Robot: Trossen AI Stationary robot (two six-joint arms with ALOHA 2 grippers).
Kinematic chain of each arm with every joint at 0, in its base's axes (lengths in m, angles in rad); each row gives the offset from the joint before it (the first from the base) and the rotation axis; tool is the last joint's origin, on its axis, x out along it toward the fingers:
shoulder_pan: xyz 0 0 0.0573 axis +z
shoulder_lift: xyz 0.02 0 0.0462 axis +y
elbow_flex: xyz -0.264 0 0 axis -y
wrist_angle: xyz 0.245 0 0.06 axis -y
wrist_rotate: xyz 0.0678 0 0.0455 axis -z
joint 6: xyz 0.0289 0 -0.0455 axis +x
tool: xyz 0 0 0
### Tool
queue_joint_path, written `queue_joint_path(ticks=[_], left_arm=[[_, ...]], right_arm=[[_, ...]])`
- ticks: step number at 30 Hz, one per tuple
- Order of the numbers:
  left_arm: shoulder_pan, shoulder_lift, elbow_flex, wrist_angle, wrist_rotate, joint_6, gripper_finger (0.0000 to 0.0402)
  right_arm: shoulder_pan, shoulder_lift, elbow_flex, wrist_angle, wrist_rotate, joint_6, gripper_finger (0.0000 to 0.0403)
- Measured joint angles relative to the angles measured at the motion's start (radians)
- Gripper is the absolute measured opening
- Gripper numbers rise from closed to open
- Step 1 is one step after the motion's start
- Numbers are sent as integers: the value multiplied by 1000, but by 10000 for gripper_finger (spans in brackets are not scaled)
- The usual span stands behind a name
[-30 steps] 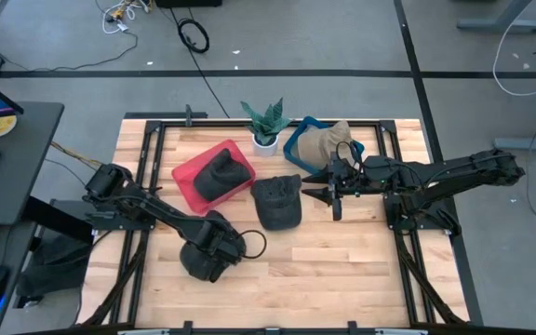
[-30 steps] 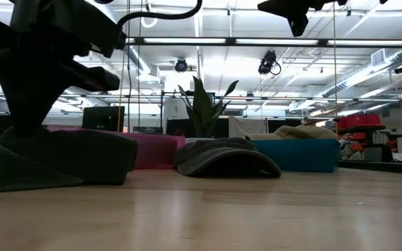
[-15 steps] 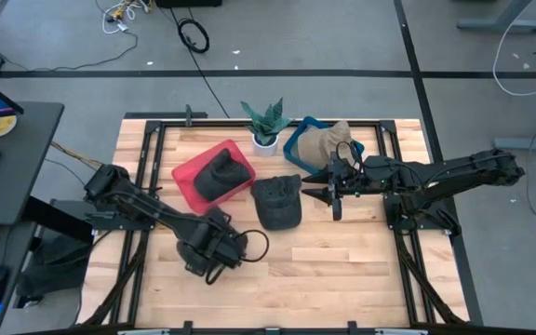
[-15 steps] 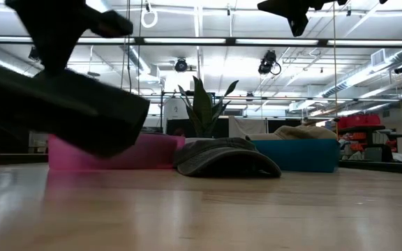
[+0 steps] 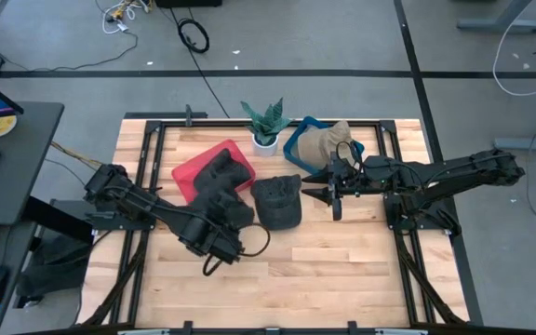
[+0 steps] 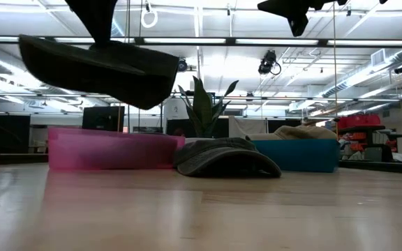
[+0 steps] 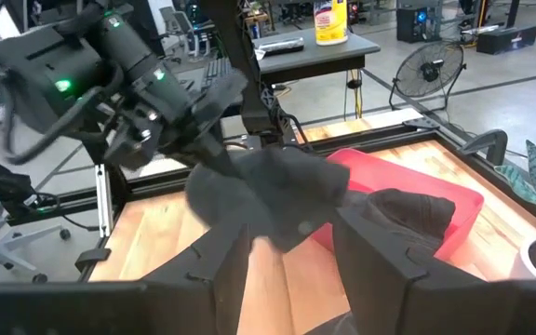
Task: Pick & Place hat
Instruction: Put the left black cap into the pink bin
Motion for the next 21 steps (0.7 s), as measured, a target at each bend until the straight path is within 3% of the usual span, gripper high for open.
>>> queue_joint_path(ticks=[3, 12, 21], left_arm=[[26, 0, 0, -40, -41, 1, 1], [155, 0, -23, -57, -35, 100, 1], [294, -143, -236, 14, -30, 163, 0]], right_arm=[[0, 0, 0, -3, 0, 0, 159], [0, 0, 0, -9, 0, 8, 159], [0, 6, 0, -19, 0, 11, 159]])
